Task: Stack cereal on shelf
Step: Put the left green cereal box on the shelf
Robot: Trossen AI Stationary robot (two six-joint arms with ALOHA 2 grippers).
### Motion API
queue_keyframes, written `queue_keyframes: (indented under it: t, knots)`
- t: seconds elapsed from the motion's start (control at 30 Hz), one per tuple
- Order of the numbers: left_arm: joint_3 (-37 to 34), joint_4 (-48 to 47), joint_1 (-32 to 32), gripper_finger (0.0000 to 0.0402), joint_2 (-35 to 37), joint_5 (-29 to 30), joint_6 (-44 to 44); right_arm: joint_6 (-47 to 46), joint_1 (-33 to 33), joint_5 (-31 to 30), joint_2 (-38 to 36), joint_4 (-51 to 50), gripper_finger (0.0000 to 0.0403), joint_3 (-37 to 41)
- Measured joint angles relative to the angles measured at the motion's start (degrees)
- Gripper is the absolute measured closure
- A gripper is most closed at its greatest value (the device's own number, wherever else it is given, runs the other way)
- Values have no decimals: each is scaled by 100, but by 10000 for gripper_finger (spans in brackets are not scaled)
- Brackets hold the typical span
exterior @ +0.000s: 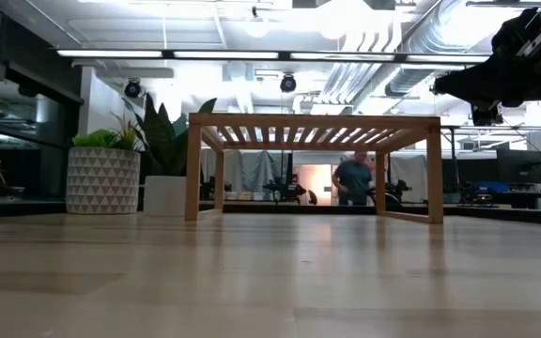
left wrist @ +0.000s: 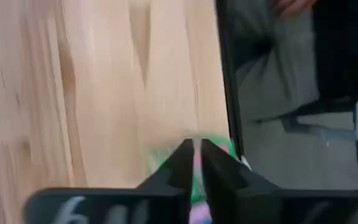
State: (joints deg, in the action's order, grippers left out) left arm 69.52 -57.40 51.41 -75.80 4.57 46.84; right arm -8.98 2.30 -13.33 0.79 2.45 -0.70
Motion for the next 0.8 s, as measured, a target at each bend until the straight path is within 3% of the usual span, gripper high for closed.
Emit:
queue_keyframes:
  t: [0.13,0.3,0.47,0.8]
  knots:
    - [387,-417,305,394,-529,-56,915,-1,-1,1,1,-1,402,1]
    - [450,-430,423,400,-1050,-372,1424,1,0,-1,1,1,402,1]
    - [450,-433,429,401,-1422,-733,1560,-1,0,1,0,0,402,0]
    - [452,-442,429,401,-1523,-692,1429,-1,0,0,1,0,402,1]
